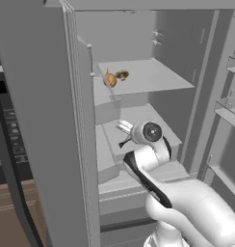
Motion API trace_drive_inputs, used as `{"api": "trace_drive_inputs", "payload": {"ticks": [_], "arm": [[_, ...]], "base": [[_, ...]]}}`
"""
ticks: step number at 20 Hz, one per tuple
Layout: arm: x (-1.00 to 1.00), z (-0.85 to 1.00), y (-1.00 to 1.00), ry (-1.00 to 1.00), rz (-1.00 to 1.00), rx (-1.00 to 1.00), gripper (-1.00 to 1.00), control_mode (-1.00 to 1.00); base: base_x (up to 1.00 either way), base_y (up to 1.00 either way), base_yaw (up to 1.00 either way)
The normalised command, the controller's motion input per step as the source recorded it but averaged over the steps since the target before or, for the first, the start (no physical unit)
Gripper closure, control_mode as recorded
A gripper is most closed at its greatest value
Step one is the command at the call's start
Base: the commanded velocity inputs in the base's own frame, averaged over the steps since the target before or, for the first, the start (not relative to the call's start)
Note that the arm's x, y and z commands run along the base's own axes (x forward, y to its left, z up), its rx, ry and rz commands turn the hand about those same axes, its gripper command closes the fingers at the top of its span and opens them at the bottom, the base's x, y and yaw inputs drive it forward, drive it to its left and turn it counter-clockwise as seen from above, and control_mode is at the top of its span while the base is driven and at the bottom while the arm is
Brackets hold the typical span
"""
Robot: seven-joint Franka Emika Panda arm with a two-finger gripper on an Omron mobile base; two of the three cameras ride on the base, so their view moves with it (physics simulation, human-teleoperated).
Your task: Gather the onion and mushroom from the fridge and place them on a tray on the dining counter. Then gather the chicken drumstick and fish from the fridge and place them on the other tray.
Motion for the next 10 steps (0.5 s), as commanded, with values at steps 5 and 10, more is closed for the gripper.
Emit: {"api": "trace_drive_inputs", "payload": {"ticks": [5, 10], "arm": [[-0.87, 0.59, -0.19, 0.12, -0.08, 0.14, 1.00, -1.00], [-0.95, 0.63, -0.25, 0.09, -0.01, 0.08, 1.00, -1.00]], "base": [[0.00, 0.00, 0.00], [0.00, 0.00, 0.00]]}}
